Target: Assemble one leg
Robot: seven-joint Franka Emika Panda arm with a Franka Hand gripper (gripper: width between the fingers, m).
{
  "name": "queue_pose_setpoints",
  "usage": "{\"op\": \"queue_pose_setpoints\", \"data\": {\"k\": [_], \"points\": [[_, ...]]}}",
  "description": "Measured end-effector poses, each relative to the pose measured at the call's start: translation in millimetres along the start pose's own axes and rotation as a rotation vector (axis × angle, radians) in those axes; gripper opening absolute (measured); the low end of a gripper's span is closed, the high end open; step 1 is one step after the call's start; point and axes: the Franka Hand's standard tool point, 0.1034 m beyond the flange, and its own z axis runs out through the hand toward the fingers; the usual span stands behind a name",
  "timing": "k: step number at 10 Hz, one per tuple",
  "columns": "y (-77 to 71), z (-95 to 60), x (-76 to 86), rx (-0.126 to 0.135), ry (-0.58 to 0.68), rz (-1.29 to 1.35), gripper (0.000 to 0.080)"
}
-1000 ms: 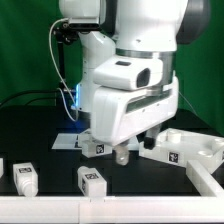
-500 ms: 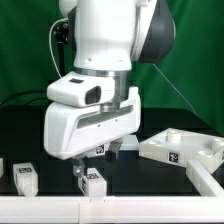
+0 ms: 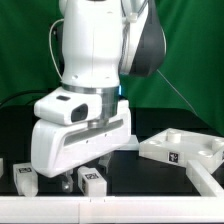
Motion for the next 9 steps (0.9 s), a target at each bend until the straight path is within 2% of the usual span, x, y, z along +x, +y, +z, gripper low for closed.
{"op": "queue_pose_setpoints", "data": {"k": [1,2,3,5,8,9], "points": [[1.2,1.5,-1.3,0.001,-0.001,-0.006,0.0649],[0.6,1.4,-0.3,0.001,0.0,-0.008,0.0527],[0.4,1.5,-0.2,0.001,-0.001,-0.008,0.0527],[0.5,1.5,-0.2,0.001,-0.001,-0.008,0.0281],[0.5,1.5,-0.2,0.001,-0.001,-0.008,0.0282],[-1.9,-0.1,-4.9,0.0,-0.001,-0.011,0.0282]]}}
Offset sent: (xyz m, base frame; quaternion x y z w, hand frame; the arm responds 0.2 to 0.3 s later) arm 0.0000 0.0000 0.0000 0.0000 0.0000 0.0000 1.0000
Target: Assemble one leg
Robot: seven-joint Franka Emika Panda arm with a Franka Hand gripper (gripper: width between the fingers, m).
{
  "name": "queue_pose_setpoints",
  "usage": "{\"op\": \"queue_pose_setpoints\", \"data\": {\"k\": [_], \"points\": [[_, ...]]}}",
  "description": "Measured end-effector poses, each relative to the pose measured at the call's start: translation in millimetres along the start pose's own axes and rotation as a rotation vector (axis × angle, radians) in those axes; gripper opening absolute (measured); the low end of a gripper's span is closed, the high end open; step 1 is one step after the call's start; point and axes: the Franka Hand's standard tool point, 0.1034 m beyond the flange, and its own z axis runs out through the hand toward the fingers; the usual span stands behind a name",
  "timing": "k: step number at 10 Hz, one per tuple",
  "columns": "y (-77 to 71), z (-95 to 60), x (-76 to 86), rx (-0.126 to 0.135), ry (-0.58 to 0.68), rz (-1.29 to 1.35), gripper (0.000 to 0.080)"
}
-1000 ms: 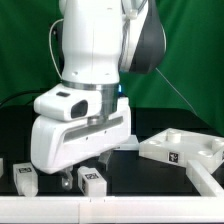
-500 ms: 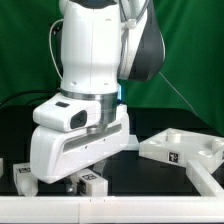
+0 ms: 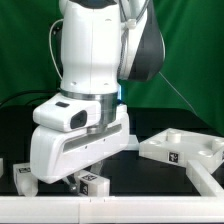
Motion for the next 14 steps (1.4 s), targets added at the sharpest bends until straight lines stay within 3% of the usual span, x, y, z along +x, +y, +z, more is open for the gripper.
{"op": "queue_pose_setpoints", "data": {"k": [3,4,5,8,12,14], "points": [[-31.9,-20.7,-65.3,0.022,-0.026,-0.017,0.0282],[-38.1,-22.9,-93.8,0.022,-0.025,-0.057,0.0282],[-41.2,-20.5,-123.7,0.033,-0.032,-0.059,0.0284],[-36.6,-9.0,-165.5,0.038,-0.035,-0.047,0.0284],[-41.9,-3.4,-163.6,0.039,-0.036,-0.05,0.0297],[-42.0,-3.3,-163.5,0.039,-0.036,-0.05,0.0607]]}}
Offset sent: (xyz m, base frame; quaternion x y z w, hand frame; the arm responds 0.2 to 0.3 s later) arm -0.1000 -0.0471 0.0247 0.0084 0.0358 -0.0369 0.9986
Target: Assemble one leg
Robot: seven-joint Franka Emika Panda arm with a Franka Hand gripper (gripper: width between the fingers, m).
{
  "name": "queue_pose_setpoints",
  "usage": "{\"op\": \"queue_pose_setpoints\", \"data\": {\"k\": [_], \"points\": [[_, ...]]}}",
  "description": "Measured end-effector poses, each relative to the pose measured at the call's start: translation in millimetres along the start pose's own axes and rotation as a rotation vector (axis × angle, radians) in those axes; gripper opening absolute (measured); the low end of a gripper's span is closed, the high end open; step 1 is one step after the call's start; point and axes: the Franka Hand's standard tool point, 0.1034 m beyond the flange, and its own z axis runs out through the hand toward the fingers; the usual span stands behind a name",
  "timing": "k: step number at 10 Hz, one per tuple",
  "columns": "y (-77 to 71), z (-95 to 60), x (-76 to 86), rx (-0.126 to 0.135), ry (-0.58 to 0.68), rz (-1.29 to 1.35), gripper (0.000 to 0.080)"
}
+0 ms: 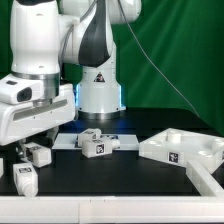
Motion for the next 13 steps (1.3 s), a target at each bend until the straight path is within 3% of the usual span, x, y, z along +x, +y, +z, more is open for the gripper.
{"op": "queue_pose_setpoints", "data": {"k": [3,4,6,7,8,13], "points": [[-0.1,-1.2,1.4,-0.002,0.001,0.001,0.0647],[-7.8,-9.7,11.7,-0.009,0.007,0.11,0.0647],[-43.4,-40.4,54.4,-0.019,0.019,0.3,0.0648],[-52.9,-57.2,86.8,-0.033,0.031,0.356,0.0648],[-58.4,-58.5,106.5,-0.041,0.037,0.407,0.0648],[-57.4,-53.3,105.5,-0.034,0.031,0.382,0.0648]]}}
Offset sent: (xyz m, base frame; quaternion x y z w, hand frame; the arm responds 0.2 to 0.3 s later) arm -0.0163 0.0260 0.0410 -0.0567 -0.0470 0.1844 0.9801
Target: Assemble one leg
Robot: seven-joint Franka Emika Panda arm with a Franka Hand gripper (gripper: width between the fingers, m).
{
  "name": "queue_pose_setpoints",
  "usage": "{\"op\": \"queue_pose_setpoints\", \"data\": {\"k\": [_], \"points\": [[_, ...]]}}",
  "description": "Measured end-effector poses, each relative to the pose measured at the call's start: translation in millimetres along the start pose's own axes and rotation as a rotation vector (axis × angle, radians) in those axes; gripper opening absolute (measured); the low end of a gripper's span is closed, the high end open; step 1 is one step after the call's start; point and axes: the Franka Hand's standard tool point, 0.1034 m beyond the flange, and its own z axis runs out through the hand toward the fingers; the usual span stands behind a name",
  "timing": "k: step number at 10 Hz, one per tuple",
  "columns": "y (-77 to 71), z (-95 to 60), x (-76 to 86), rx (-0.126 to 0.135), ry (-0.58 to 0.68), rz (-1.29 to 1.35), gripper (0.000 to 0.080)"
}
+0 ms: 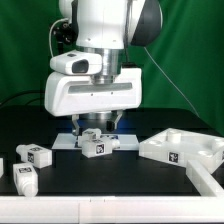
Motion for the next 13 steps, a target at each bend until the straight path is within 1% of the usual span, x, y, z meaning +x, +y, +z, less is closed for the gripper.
{"op": "queue_pose_setpoints", "data": {"k": [1,2,3,4,5,9,10,11,12,13], "points": [[-21.3,-2.0,0.1,0.006,-0.003,0.189,0.0648],[-50.2,-7.5,7.3,0.008,-0.007,0.32,0.0648],[-70.4,-10.9,22.1,0.005,-0.014,0.413,0.0648],[-72.9,-12.8,34.7,0.027,0.006,0.481,0.0648],[-68.7,-13.4,37.0,0.041,0.039,0.533,0.0648],[-71.7,-11.9,35.8,0.044,0.033,0.544,0.0648],[-81.8,-9.5,30.4,0.049,0.018,0.669,0.0648],[-101.9,-5.4,23.9,0.05,-0.002,0.781,0.0648],[-128.6,2.1,21.0,0.051,-0.026,0.902,0.0648],[-142.6,8.8,24.1,0.066,-0.045,1.013,0.0648]]}}
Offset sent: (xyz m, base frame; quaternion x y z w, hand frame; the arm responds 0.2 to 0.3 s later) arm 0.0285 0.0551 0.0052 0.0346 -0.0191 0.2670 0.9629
